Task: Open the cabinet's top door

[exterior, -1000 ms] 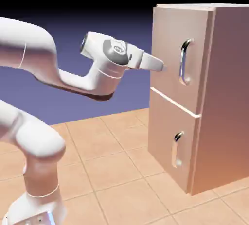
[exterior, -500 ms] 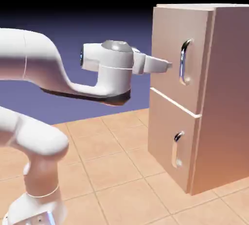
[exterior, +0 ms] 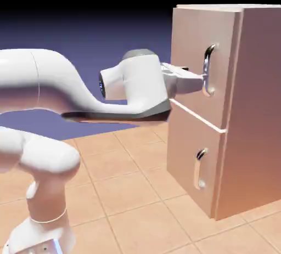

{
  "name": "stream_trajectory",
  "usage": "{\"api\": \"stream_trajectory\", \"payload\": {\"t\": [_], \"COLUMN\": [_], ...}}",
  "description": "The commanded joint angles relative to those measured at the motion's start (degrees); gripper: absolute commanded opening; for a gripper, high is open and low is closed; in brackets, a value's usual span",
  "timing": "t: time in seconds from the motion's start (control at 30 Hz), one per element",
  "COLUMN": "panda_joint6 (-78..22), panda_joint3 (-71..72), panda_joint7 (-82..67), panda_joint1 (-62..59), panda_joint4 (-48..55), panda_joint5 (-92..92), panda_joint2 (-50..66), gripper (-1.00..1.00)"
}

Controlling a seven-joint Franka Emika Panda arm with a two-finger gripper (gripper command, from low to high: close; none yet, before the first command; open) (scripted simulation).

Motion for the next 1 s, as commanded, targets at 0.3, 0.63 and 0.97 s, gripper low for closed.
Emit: {"api": "stream_trajectory", "payload": {"t": [0.3, 0.63, 0.97], "panda_joint6": [-5.68, -9.48, -7.26], "panda_joint3": [8.67, 29.09, 49.15], "panda_joint7": [0.68, 0.69, -0.81], "panda_joint1": [-8.81, -29.31, -48.69], "panda_joint4": [-4.80, -13.90, -19.35], "panda_joint5": [6.64, 21.46, 38.51], "panda_joint2": [2.35, 0.29, -5.30], "gripper": [-1.00, -1.00, -1.00]}}
